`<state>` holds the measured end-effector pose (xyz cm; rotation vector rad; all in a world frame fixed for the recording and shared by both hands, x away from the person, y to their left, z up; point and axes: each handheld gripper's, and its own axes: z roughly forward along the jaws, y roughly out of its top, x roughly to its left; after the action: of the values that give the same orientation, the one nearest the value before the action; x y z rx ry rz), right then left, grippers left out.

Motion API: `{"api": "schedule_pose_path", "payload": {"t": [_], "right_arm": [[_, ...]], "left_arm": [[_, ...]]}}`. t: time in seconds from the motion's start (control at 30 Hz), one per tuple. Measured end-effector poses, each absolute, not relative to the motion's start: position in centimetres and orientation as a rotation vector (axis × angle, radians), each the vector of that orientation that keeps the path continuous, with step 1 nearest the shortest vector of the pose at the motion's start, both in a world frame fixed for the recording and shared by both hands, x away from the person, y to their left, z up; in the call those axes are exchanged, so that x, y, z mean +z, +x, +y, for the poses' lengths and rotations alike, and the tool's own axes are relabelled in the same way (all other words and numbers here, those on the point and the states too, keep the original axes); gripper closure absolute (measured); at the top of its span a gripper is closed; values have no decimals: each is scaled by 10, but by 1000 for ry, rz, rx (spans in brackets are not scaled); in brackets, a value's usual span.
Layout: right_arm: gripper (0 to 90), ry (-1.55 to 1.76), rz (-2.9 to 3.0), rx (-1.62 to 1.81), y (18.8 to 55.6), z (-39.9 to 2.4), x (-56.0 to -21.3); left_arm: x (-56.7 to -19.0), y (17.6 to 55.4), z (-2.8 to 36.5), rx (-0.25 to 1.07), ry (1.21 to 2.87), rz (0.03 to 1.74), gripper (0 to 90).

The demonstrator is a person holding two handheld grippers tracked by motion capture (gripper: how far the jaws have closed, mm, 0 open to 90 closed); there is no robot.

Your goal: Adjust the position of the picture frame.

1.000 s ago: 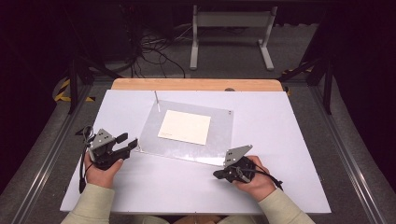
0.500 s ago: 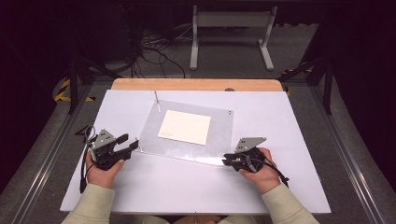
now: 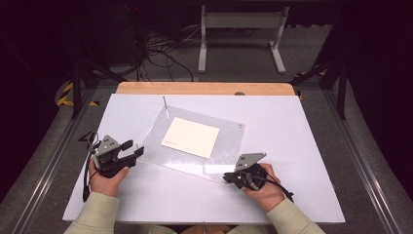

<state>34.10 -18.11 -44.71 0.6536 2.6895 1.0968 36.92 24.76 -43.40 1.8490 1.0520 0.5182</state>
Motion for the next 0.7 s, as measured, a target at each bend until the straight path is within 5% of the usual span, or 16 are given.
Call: {"api": "schedule_pose_path", "payload": {"t": [0.4, 0.43, 0.5, 0.57, 0.7], "right_arm": [[824, 569, 2741, 1103, 303, -148, -448], [824, 566, 2743, 1106, 304, -149, -448], [822, 564, 2743, 1105, 303, -148, -448], [820, 553, 2739, 1103, 303, -148, -448], [823, 551, 2737, 1108, 303, -148, -448]], "left_arm": [[-441, 374, 252, 555, 1882, 1170, 476], [-443, 376, 252, 553, 1891, 1182, 573], [-444, 377, 252, 574, 1900, 1193, 620], [-445, 379, 252, 595, 1909, 1197, 824], [-441, 383, 250, 583, 1912, 1205, 851]]}}
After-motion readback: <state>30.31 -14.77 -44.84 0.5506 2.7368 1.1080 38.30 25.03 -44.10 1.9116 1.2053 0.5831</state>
